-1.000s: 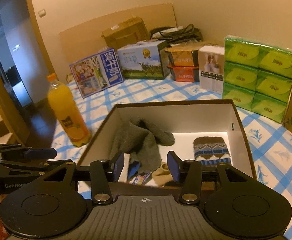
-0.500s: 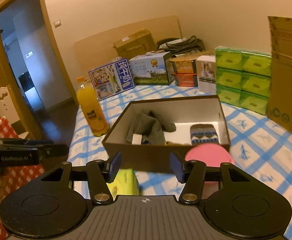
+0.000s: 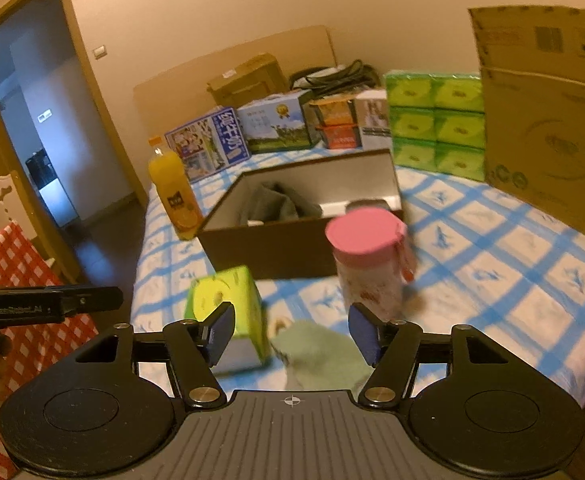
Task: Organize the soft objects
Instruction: 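Move both grippers back toward the white cotton pad and the cotton swab bag, then grasp the white cotton pad with the right gripper while the left approaches the cotton swab bag, then lift the cotton pad with the right gripper while the left grasps the cotton swab bag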
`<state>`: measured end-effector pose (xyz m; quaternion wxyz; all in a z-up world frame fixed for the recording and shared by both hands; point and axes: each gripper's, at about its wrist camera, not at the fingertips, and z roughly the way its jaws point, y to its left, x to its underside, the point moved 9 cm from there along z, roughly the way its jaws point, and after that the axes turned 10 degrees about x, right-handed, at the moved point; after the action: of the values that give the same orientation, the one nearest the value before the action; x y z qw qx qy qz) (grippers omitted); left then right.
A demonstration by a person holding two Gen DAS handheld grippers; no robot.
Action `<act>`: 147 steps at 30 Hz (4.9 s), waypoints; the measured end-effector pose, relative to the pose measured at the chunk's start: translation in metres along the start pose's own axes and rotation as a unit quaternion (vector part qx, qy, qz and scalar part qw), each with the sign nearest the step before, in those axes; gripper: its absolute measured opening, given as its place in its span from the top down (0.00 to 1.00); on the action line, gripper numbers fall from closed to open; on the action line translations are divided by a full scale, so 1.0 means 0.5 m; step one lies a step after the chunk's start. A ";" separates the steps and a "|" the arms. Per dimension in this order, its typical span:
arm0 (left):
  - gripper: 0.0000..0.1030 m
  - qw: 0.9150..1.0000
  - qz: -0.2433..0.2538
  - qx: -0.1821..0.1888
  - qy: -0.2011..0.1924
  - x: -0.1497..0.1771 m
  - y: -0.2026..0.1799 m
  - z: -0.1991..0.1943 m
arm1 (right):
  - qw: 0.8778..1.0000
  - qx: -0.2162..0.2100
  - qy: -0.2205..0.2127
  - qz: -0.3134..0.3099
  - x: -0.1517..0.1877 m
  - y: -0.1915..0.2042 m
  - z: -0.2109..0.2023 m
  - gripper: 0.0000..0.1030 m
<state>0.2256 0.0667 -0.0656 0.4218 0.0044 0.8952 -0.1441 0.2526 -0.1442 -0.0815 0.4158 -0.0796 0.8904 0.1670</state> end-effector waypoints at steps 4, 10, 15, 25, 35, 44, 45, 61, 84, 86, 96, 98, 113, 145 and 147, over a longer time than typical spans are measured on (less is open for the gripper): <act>0.45 1.000 -0.005 0.001 0.010 0.040 -0.016 0.003 | 1.000 0.015 0.013 0.003 0.041 -0.024 -0.009 0.37; 0.45 1.000 -0.001 -0.005 0.031 0.091 -0.030 0.017 | 0.999 0.030 0.042 0.006 0.105 -0.051 -0.003 0.36; 0.45 0.999 0.003 -0.003 0.052 0.130 -0.042 0.035 | 0.997 0.043 0.064 -0.003 0.156 -0.065 0.002 0.36; 0.45 0.996 0.026 -0.004 0.086 0.176 -0.071 0.073 | 0.994 0.055 0.095 0.002 0.212 -0.087 0.016 0.36; 0.45 0.994 0.042 -0.009 0.098 0.195 -0.079 0.104 | 0.993 0.056 0.108 0.002 0.227 -0.095 0.042 0.36; 0.45 0.992 0.049 -0.010 0.117 0.223 -0.071 0.149 | 0.989 0.077 0.124 0.005 0.267 -0.123 0.092 0.36; 0.45 0.992 0.050 -0.009 0.119 0.226 -0.070 0.153 | 0.989 0.079 0.126 0.006 0.271 -0.126 0.097 0.36; 0.45 0.987 0.087 -0.001 0.138 0.261 -0.077 0.208 | 0.987 0.087 0.134 -0.026 0.323 -0.131 0.190 0.36; 0.41 0.957 0.250 0.057 0.138 0.282 -0.170 0.292 | 0.988 0.105 0.117 -0.008 0.310 -0.218 0.163 0.93; 0.40 0.949 0.275 0.063 0.140 0.285 -0.185 0.308 | 0.988 0.104 0.118 -0.005 0.311 -0.218 0.160 0.93; 0.49 0.939 0.280 0.095 0.174 0.322 -0.203 0.353 | 0.987 0.102 0.123 -0.002 0.319 -0.217 0.156 0.93; 0.52 0.939 0.274 0.103 0.180 0.334 -0.209 0.345 | 0.987 0.102 0.123 -0.003 0.321 -0.215 0.156 0.93; 0.37 0.933 0.282 0.113 0.194 0.369 -0.261 0.349 | 0.987 0.100 0.122 -0.006 0.328 -0.212 0.153 0.93; 0.60 0.985 0.087 0.056 0.137 0.266 -0.083 0.189 | 0.991 0.063 0.120 -0.025 0.310 -0.140 0.118 0.93; 0.60 0.989 0.076 0.041 0.124 0.247 -0.057 0.171 | 0.992 0.049 0.115 -0.029 0.296 -0.121 0.115 0.93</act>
<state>0.2068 0.0030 -0.2032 0.3166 0.1070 0.9311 -0.1463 0.2154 -0.1803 -0.2434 0.3187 -0.1032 0.9368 0.1006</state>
